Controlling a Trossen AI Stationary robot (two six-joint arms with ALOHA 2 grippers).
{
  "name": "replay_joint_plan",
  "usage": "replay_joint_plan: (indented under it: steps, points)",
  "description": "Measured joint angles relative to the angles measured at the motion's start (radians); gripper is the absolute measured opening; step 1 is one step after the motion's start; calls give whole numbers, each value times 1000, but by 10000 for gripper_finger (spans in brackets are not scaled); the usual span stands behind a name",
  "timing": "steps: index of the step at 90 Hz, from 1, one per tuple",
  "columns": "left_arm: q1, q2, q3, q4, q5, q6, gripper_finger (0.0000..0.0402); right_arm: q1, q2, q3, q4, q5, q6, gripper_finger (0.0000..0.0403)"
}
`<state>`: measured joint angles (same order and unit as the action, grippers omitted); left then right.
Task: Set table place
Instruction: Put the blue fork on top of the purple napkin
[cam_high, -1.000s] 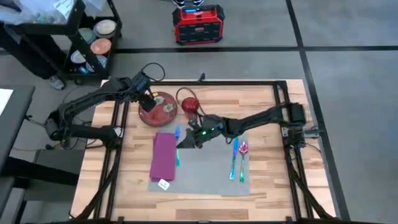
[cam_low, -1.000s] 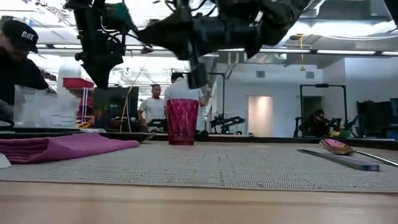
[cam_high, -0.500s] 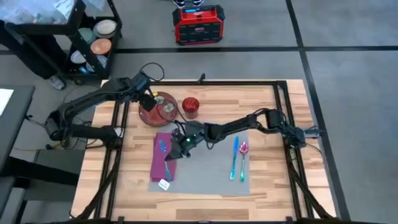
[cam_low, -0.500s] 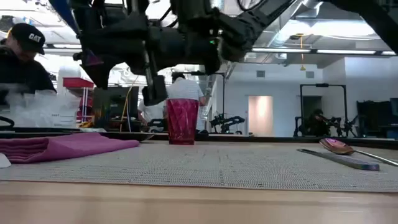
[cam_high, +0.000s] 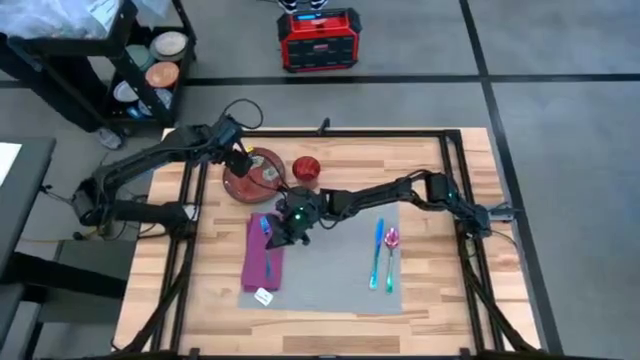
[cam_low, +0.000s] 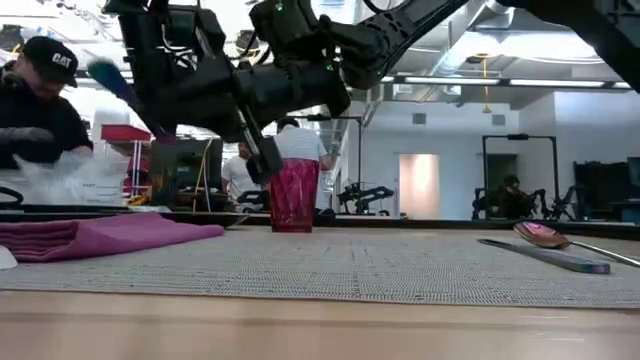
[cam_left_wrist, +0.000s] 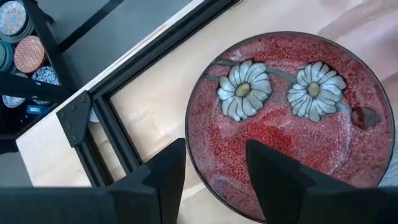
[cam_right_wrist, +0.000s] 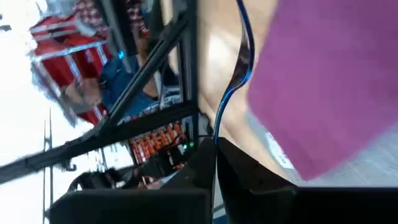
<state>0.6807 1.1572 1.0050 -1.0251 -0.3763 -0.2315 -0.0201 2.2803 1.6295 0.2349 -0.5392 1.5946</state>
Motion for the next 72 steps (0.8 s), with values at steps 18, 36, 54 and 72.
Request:
replay_joint_plan:
  steps: [18,36,54,72]
  points:
    - [0,0,0,6,0,-36,153,-2,65,5,64,3,60,0]
    - [0,0,0,9,0,-27,153,7,95,23,104,11,88,0]
    - [0,0,0,12,-2,-27,153,3,100,23,101,17,53,0]
    - [0,0,0,12,-1,-29,153,-11,100,23,138,28,23,14]
